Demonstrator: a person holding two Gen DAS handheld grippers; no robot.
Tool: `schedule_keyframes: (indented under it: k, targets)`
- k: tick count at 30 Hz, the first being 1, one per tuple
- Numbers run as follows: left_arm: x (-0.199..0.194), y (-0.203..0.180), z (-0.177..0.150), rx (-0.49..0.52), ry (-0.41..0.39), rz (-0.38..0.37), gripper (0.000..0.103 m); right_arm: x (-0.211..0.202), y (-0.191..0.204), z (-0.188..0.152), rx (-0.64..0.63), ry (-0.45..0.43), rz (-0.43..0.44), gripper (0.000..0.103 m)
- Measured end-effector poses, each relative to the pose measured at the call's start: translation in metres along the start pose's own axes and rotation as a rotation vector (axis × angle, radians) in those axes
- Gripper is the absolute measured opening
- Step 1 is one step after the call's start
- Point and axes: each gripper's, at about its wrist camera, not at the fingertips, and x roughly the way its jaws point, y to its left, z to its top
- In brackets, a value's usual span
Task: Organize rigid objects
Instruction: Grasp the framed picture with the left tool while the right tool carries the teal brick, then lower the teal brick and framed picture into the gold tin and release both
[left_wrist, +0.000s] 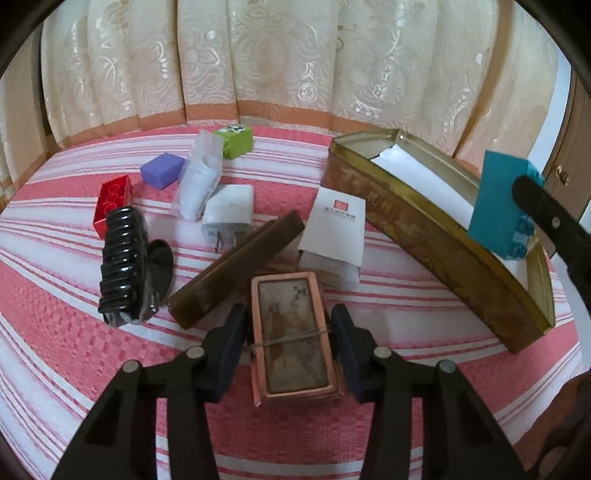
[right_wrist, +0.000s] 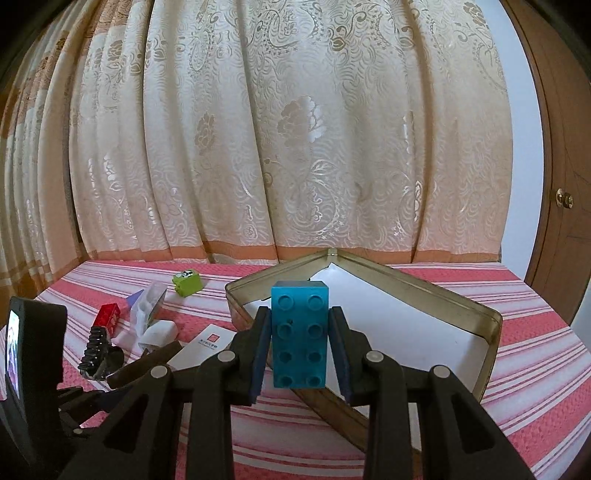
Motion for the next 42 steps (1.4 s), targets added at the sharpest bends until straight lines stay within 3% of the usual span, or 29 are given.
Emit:
schedule_keyframes:
  k: [13, 17, 21, 29, 42]
  targets:
    - [-0.045, 0.002, 0.006, -0.043, -0.223, -0.037, 0.046, -0.001, -0.005, 0.002, 0.019, -0.015, -0.003, 0.034]
    - [-0.051, -0.005, 0.013, -0.041, -0.26, -0.044, 0.046, -0.002, -0.006, 0.004, -0.004, -0.033, -0.02, 0.034]
    - [-0.05, -0.021, 0.025, -0.011, -0.279, -0.042, 0.046, -0.003, -0.018, 0.009, -0.002, -0.05, -0.065, 0.034]
    - [-0.044, -0.071, 0.046, 0.077, -0.318, -0.077, 0.046, 0.011, -0.066, 0.011, 0.046, 0.0, -0.15, 0.034]
    - [-0.002, -0.146, 0.057, 0.192, -0.288, -0.109, 0.045, 0.039, -0.126, 0.004, 0.08, 0.116, -0.227, 0.034]
